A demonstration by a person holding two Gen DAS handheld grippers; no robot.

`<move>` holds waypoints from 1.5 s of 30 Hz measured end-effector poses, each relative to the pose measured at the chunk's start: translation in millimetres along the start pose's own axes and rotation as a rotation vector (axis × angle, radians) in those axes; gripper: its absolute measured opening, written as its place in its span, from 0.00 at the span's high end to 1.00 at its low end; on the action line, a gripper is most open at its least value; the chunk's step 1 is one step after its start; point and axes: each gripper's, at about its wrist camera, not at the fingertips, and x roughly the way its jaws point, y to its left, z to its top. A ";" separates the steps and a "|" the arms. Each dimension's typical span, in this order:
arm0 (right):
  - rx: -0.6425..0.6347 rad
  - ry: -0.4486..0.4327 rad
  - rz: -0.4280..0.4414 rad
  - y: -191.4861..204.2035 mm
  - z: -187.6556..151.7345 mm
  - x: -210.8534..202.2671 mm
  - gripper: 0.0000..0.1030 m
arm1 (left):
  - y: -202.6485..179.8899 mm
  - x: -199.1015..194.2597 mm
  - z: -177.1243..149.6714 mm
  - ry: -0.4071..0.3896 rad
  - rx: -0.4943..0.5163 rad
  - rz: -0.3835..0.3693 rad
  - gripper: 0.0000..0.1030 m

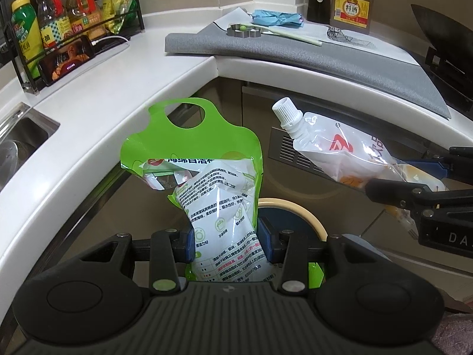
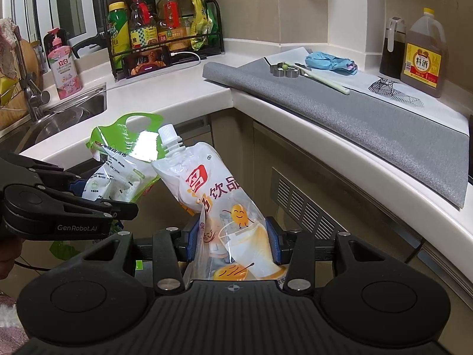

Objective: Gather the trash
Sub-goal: 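Carry the snack bag and drink pouch down into the cabinet above the blue bin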

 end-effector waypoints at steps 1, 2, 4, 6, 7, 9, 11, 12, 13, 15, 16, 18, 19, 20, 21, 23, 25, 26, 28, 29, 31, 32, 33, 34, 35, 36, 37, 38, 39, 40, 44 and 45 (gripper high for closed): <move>-0.001 0.003 0.002 0.0 0.3 0.7 0.54 | 0.2 0.6 -0.1 0.003 0.000 -0.002 0.56; -0.002 0.006 0.003 0.1 0.4 1.3 0.54 | 0.3 1.1 -0.3 0.004 0.000 -0.004 0.56; -0.004 0.009 0.005 0.4 0.7 2.0 0.54 | 0.7 1.9 -0.9 0.008 -0.001 -0.007 0.56; -0.004 0.014 0.005 0.8 0.9 3.2 0.54 | 1.6 3.7 -0.7 0.014 -0.002 -0.010 0.56; -0.002 0.016 0.006 0.5 1.2 4.0 0.54 | 2.0 4.5 -0.9 0.018 -0.003 -0.012 0.56; 0.001 0.023 0.007 -0.6 1.4 5.4 0.54 | 2.6 6.7 -1.1 0.025 -0.005 -0.016 0.56; 0.004 0.028 0.006 -1.5 1.3 6.8 0.54 | 3.5 9.1 -1.5 0.033 -0.007 -0.020 0.56; 0.005 0.031 0.007 -1.9 0.9 7.6 0.54 | 3.9 10.4 -1.3 0.037 -0.008 -0.022 0.56; 0.006 0.034 0.007 -2.2 1.3 8.7 0.54 | 4.1 11.9 -0.6 0.042 -0.010 -0.024 0.56; 0.010 0.040 0.008 -2.8 1.1 10.5 0.54 | 4.8 14.5 -0.3 0.050 -0.013 -0.028 0.56; 0.012 0.044 0.007 -3.2 1.5 11.7 0.54 | 5.2 15.7 0.0 0.054 -0.015 -0.029 0.56; 0.017 0.049 0.007 -4.8 2.5 14.3 0.54 | 6.3 18.3 1.3 0.059 -0.017 -0.031 0.56; 0.019 0.050 0.005 -5.5 2.9 15.6 0.54 | 6.5 19.1 1.1 0.061 -0.017 -0.030 0.56; 0.021 0.052 0.003 -6.7 3.3 17.0 0.54 | 7.1 20.3 1.5 0.062 -0.016 -0.028 0.56; 0.023 0.055 0.001 -8.2 3.6 18.3 0.54 | 7.4 21.6 1.7 0.063 -0.014 -0.026 0.56; 0.030 0.059 -0.006 -10.7 4.2 21.4 0.54 | 7.6 24.3 1.2 0.069 -0.014 -0.026 0.56; 0.039 0.066 -0.010 -12.3 3.8 24.4 0.54 | 8.8 28.1 1.0 0.079 -0.019 -0.029 0.56; 0.043 0.071 -0.011 -13.7 3.9 26.3 0.54 | 9.3 30.3 0.7 0.086 -0.021 -0.032 0.56; 0.049 0.078 -0.015 -15.0 3.8 29.6 0.54 | 10.2 34.7 0.7 0.099 -0.023 -0.038 0.56; 0.051 0.081 -0.017 -16.1 4.0 31.8 0.54 | 10.4 36.7 0.7 0.104 -0.024 -0.040 0.56; 0.052 0.089 -0.019 -17.2 4.8 36.2 0.54 | 10.9 40.5 2.0 0.112 -0.026 -0.042 0.56; 0.051 0.092 -0.020 -17.9 4.8 37.9 0.54 | 11.3 42.1 2.1 0.115 -0.026 -0.042 0.56; 0.051 0.095 -0.021 -18.3 4.8 39.6 0.54 | 11.9 43.4 2.1 0.120 -0.026 -0.043 0.56; 0.051 0.099 -0.020 -18.7 4.9 41.5 0.54 | 12.4 44.9 2.0 0.125 -0.026 -0.044 0.56; 0.051 0.102 -0.020 -18.9 4.7 43.2 0.54 | 12.8 46.3 1.9 0.130 -0.027 -0.046 0.56; 0.051 0.106 -0.021 -19.0 4.3 44.8 0.54 | 13.0 47.9 1.9 0.134 -0.027 -0.048 0.56; 0.051 0.110 -0.022 -19.3 4.1 46.7 0.54 | 12.9 49.4 1.9 0.138 -0.026 -0.049 0.56; 0.052 0.114 -0.021 -20.3 3.4 47.9 0.54 | 12.6 50.9 2.0 0.142 -0.026 -0.050 0.56; 0.055 0.120 -0.022 -20.9 3.4 49.9 0.54 | 12.5 52.8 2.1 0.147 -0.026 -0.052 0.56; 0.057 0.125 -0.023 -21.6 3.2 51.9 0.54 | 12.8 55.1 2.6 0.152 -0.026 -0.053 0.56; 0.061 0.144 -0.025 -24.5 2.1 59.8 0.53 | 13.9 62.6 3.4 0.168 -0.029 -0.059 0.56; 0.063 0.150 -0.026 -25.4 1.8 61.9 0.53 | 14.0 64.5 3.3 0.172 -0.029 -0.061 0.56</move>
